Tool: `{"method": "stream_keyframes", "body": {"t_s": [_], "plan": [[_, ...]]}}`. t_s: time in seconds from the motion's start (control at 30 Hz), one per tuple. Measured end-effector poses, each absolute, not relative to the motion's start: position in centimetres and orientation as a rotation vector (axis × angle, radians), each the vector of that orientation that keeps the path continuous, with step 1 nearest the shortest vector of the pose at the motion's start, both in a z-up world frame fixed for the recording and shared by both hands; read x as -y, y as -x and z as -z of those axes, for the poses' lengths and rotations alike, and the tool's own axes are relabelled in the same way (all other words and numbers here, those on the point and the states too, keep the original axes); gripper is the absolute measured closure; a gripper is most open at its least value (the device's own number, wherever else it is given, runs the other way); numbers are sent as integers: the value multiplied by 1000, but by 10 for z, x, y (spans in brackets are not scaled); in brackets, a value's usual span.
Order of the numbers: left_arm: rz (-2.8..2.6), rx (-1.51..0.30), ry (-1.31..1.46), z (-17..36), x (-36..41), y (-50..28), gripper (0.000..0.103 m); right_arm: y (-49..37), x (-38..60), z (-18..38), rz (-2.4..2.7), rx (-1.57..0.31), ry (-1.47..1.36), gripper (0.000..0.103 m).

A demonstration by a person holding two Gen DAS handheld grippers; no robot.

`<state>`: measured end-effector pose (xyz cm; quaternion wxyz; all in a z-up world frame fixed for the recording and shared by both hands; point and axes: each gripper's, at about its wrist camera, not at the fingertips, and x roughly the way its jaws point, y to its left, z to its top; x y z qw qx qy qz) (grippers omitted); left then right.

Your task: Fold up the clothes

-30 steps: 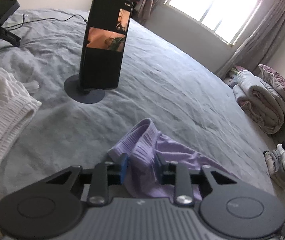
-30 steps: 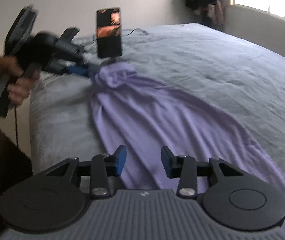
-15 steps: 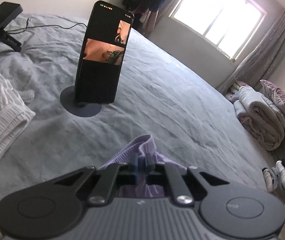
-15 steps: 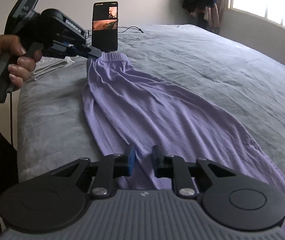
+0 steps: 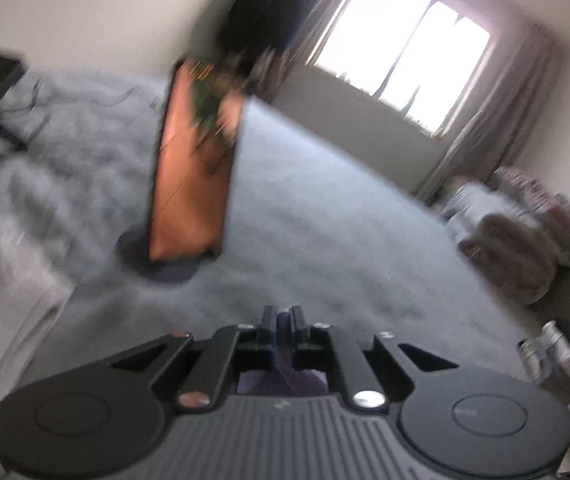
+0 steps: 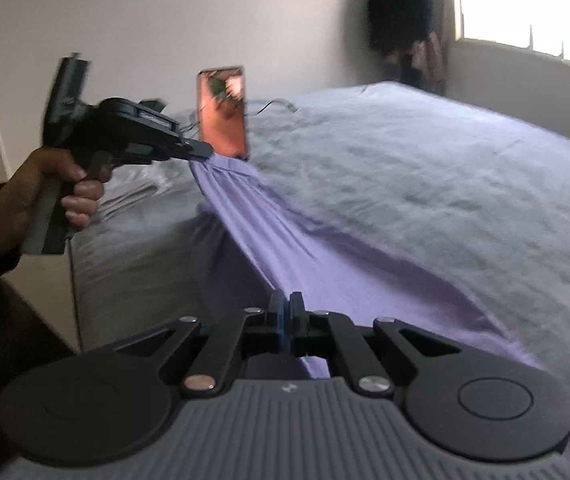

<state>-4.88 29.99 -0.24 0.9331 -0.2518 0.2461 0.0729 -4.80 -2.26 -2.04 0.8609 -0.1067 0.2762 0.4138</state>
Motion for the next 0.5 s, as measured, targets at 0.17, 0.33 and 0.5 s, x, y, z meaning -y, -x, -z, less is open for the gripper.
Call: {"method": "stream_keyframes", "body": {"t_s": [0.17, 0.33, 0.5], "plan": [[-226, -691, 491, 28, -307, 45, 96, 51, 14, 34, -919, -656, 271, 101], [-243, -650, 426, 20, -304, 49, 78, 45, 10, 36, -918, -711, 244, 87], [-212, -540, 398, 2, -291, 52, 63, 33, 31, 22, -866, -700, 117, 61]]}}
